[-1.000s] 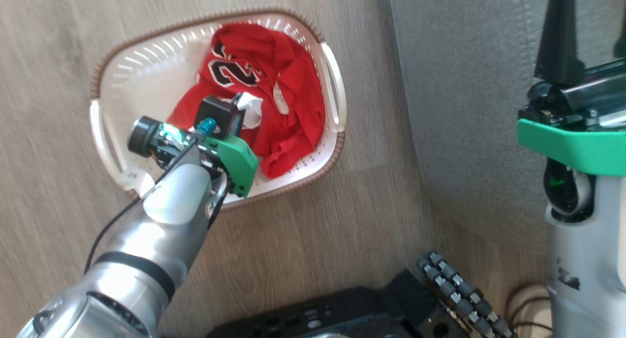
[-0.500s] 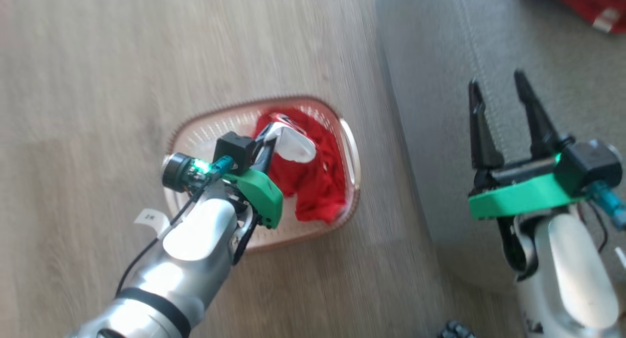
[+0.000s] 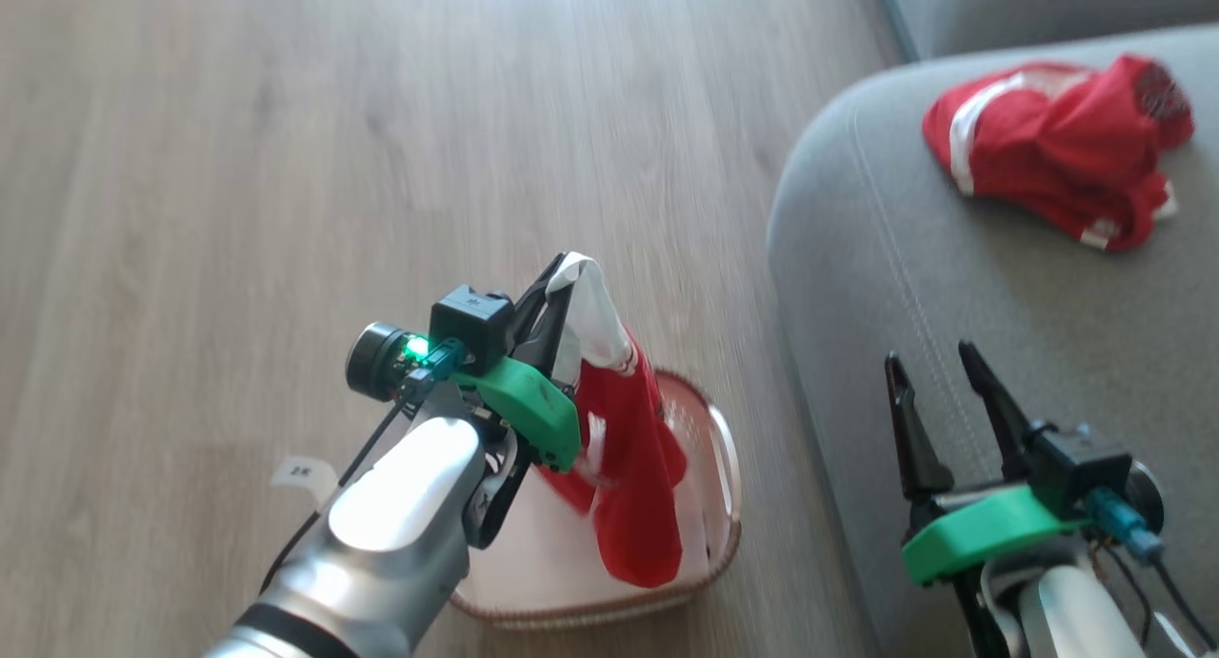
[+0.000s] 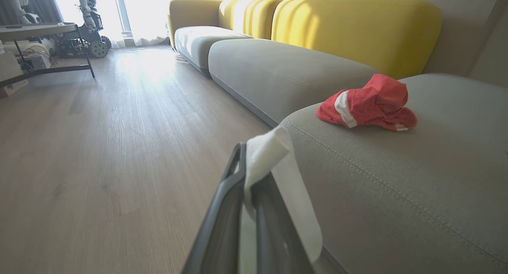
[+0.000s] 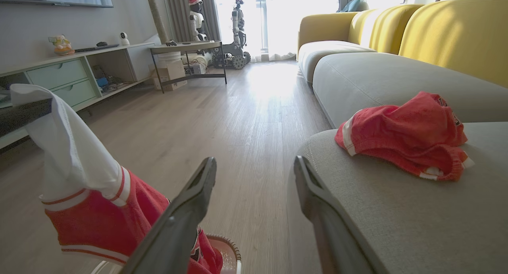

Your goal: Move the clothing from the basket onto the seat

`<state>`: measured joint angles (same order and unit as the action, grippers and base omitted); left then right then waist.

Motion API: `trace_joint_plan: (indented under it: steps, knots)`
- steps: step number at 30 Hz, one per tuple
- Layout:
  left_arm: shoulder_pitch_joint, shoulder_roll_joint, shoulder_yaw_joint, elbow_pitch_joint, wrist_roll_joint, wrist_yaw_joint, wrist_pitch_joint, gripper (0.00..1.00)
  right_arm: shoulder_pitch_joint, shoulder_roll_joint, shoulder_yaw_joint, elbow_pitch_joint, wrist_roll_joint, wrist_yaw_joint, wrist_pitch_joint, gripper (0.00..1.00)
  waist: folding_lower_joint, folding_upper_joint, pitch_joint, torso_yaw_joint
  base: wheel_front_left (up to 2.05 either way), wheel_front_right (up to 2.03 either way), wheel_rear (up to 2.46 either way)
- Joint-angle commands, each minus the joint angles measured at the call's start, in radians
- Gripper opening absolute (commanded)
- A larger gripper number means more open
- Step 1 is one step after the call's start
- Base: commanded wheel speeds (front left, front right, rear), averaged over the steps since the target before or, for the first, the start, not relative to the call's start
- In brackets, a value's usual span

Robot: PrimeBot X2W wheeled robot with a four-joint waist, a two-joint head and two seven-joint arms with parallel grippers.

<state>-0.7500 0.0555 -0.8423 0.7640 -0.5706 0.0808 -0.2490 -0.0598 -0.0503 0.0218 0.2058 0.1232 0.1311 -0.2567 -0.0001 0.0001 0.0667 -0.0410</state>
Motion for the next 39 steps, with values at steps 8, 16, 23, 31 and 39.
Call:
trace_joint_plan:
  steps: [8, 16, 23, 31, 39]
  knots:
    - [-0.066, 0.057, 0.068, -0.121, -0.019, 0.029, 0.018, 0.00, 0.019, 0.000, 0.061, -0.015, 0.014, 0.000, -0.005, 1.00, 0.0001, -0.0001, -0.156, 0.064, 0.00, 0.00, 0.00]
    - [-0.128, 0.056, 0.082, -0.206, -0.022, 0.056, 0.053, 0.00, 0.026, 0.000, 0.122, 0.018, 0.011, 0.000, -0.003, 1.00, 0.0001, -0.0001, -0.192, 0.089, 0.00, 0.00, 0.00]
    - [-0.169, 0.047, 0.082, -0.264, -0.021, 0.073, 0.073, 0.00, -0.016, 0.000, 0.202, 0.057, 0.005, 0.000, 0.014, 1.00, 0.0001, -0.0001, -0.210, 0.107, 0.00, 0.00, 0.00]
    - [-0.208, 0.049, 0.089, -0.295, -0.026, 0.076, 0.080, 0.00, -0.160, 0.000, 0.313, 0.161, -0.021, 0.000, 0.032, 1.00, 0.0001, -0.0001, -0.211, 0.134, 0.00, 0.00, 0.00]
    - [-0.243, 0.040, 0.073, -0.314, -0.023, 0.067, 0.082, 0.00, -0.350, -0.004, 0.428, 0.402, 0.050, 0.000, 0.016, 1.00, 0.0001, -0.0001, -0.206, 0.182, 0.00, 0.00, 0.00]
